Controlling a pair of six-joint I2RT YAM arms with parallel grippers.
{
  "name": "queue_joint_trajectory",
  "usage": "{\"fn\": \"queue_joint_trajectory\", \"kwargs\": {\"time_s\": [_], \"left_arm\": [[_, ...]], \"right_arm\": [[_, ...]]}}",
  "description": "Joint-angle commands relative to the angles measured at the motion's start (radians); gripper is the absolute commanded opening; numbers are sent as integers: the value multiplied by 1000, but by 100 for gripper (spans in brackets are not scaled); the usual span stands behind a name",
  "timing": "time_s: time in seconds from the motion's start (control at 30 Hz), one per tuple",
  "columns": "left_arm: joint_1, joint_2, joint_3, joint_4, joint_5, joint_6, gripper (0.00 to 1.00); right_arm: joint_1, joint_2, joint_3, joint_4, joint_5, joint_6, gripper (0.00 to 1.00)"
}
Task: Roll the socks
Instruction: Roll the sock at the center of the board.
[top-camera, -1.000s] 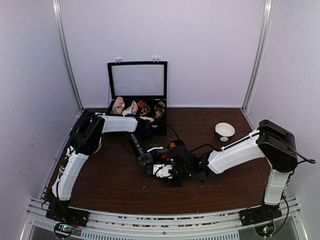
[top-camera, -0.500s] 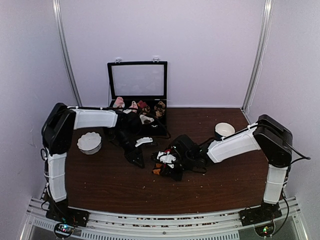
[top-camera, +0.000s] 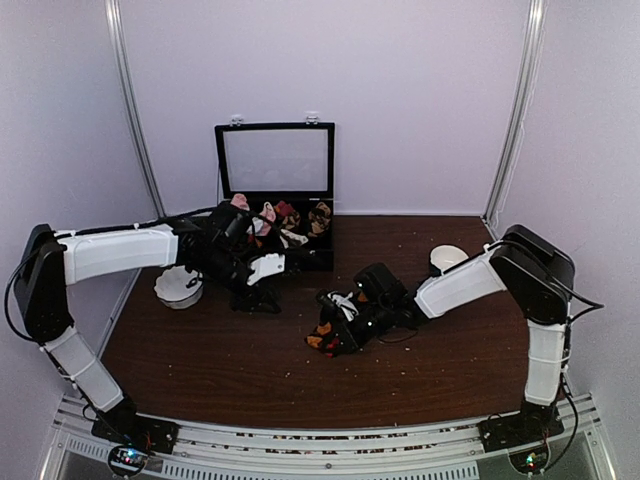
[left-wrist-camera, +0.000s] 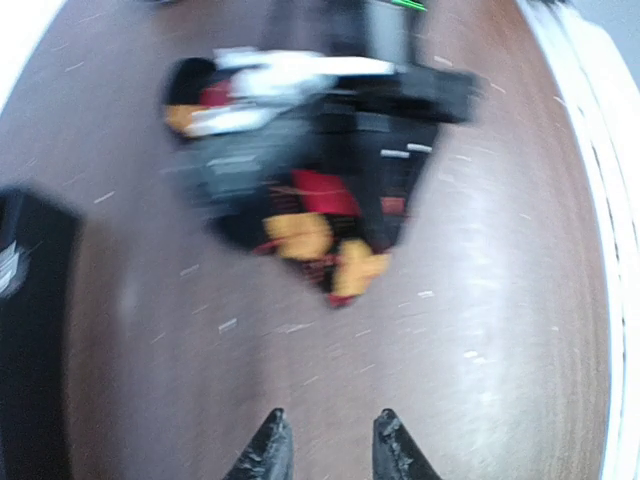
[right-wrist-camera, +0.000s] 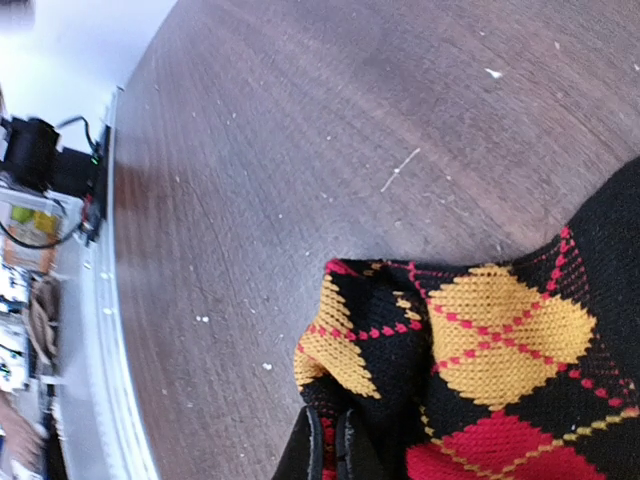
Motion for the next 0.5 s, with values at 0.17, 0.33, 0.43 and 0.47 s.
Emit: {"fn": "queue_joint_trajectory", "kwargs": {"time_s": [0.17,0.33,0.43,0.47], "left_arm": [[-152,162,23,48,22,186,29],[-199,250,69,67,-45,243,36],[-200,268,73,103,-65,259,39],[-201,266,67,119,-71,263,40]], "right_arm": [[-56,98,-50,25,-100,203,1],[-59,118,-59,30,-138,195,2],[-61,120,-61,28,-143,186,2],[-61,121,-60,25,-145,184,2]]}}
